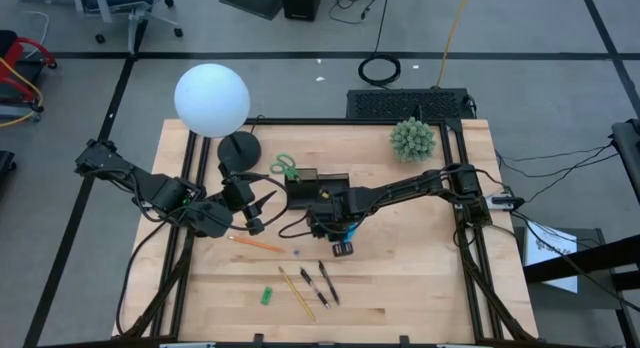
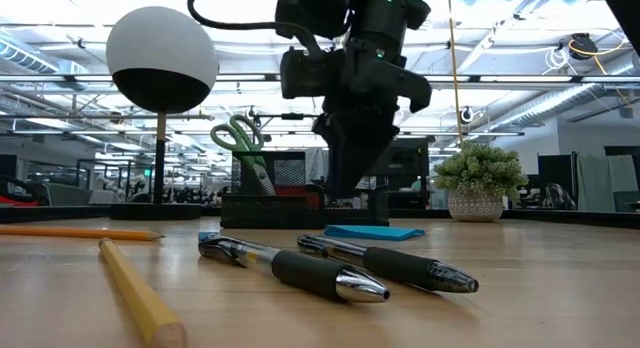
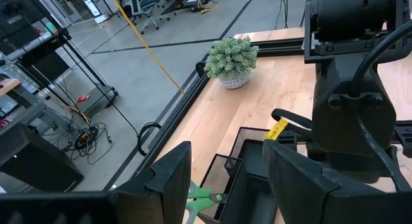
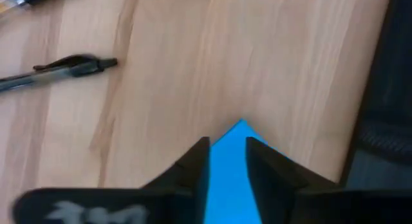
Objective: Pick and place office supplies into organizer
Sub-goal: Put the blue sticky note into the black desk organizer
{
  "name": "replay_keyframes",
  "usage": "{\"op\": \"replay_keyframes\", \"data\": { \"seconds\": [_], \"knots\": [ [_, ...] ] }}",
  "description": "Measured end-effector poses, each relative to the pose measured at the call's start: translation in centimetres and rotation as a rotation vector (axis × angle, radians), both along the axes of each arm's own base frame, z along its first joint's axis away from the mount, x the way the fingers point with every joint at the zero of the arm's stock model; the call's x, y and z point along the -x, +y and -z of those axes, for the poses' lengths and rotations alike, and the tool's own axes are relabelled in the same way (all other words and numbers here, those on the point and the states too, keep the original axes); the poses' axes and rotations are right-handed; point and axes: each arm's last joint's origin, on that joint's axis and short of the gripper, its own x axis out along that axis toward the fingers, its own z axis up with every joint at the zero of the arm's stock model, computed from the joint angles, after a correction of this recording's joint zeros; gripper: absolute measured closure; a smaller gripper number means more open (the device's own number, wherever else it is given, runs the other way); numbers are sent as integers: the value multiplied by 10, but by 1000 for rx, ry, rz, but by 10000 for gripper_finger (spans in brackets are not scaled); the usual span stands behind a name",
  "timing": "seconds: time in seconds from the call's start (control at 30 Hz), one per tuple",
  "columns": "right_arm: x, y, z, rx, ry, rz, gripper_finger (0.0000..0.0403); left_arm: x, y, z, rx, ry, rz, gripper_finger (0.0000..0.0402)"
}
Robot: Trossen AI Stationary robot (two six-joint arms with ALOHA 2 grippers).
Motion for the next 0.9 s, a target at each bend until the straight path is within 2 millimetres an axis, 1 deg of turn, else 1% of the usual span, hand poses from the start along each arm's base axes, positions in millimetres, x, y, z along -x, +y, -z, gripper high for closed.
{"op": "replay_keyframes", "data": {
  "seconds": [0.1, 0.2, 0.27, 0.37, 0.47, 0.6, 0.77, 0.9],
  "knots": [
    [-4, 2, -1, 6, -51, -30, 262, 0, 0, 0, 0, 0, 0, 206],
    [-8, 3, -3, -3, -90, -25, 225, 0, 0, 0, 0, 0, 0, 206],
    [-8, 3, -3, -4, -92, -25, 207, 0, 0, 0, 0, 0, 0, 206],
    [-8, 3, 1, -1, -76, -24, 192, 0, 0, 0, 0, 0, 0, 206],
    [-6, 3, 9, 2, -73, -31, 189, 0, 0, 0, 0, -1, 0, 206],
    [-2, 2, 20, 4, -65, -35, 197, 0, 0, 0, 1, -2, 0, 206],
    [0, -1, 24, 11, -55, -37, 208, 0, 0, 0, 2, -5, 0, 206],
    [-2, -4, 27, 16, -92, -45, 214, 0, 0, -1, 4, -9, 0, 206]
  ]
}}
